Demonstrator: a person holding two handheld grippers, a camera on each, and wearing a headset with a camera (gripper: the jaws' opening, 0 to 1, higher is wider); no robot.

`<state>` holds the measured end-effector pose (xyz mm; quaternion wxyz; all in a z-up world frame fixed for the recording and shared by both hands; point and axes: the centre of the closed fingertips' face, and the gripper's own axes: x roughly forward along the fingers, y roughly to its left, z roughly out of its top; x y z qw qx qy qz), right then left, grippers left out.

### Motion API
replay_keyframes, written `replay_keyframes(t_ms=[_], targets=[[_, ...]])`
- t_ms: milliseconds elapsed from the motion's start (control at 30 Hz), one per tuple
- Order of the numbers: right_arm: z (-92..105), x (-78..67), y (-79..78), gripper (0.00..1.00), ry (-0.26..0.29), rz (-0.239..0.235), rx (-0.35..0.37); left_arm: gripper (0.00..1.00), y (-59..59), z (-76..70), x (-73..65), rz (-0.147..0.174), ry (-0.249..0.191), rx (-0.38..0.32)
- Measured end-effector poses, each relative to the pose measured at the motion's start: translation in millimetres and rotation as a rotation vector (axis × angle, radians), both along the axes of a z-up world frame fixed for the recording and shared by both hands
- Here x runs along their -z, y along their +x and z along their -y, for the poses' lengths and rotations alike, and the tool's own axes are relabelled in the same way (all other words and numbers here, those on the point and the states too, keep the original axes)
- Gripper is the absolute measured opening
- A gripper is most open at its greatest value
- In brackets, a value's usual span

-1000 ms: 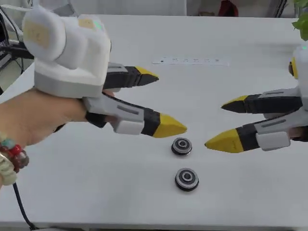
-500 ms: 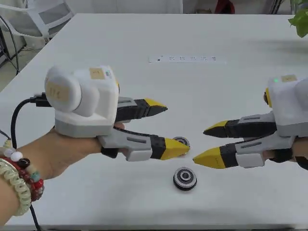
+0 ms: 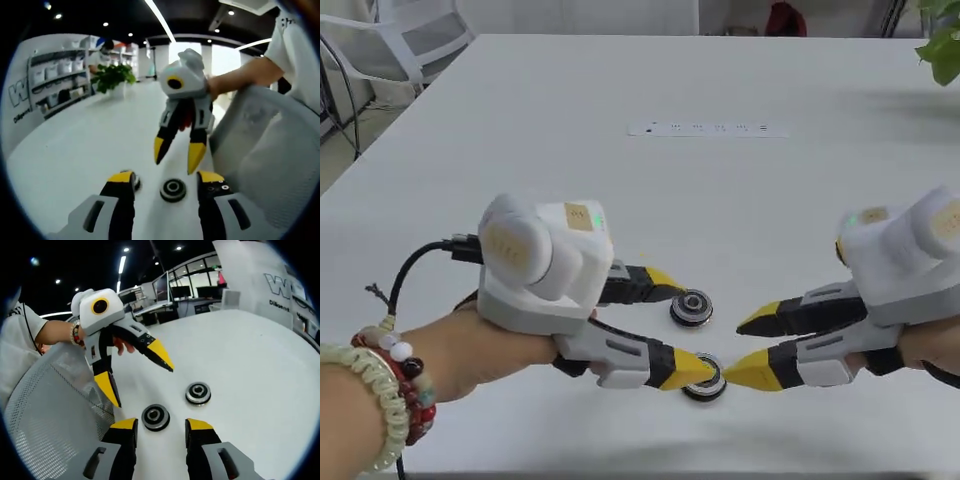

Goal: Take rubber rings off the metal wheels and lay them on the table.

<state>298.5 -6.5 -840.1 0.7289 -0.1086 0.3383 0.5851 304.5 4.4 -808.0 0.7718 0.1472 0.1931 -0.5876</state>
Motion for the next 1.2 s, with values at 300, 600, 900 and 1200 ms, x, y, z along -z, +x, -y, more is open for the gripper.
replay_keyframes(t_ms=[300,600,900,1200], targets=[[-1.4,18.6,-12.2,0.33,-0.086,0.002,-0.079,0.43,-19.9,15.0,19.5,-0.029,0.06,0.075],[-2.4,24.9,-9.8,0.29,-0.116,0.026,-0.083,0.36,-11.4,9.3,29.7,-0.052,0.057,0.022],[-2.1,27.1,-10.3,0.24,-0.123,0.018,-0.073,0.25,-4.7,8.2,32.4,-0.066,0.037,-0.023],[-3.2,26.4,-8.9,0.2,-0.117,0.027,-0.072,0.2,-5.2,5.8,38.8,-0.053,0.062,-0.014]])
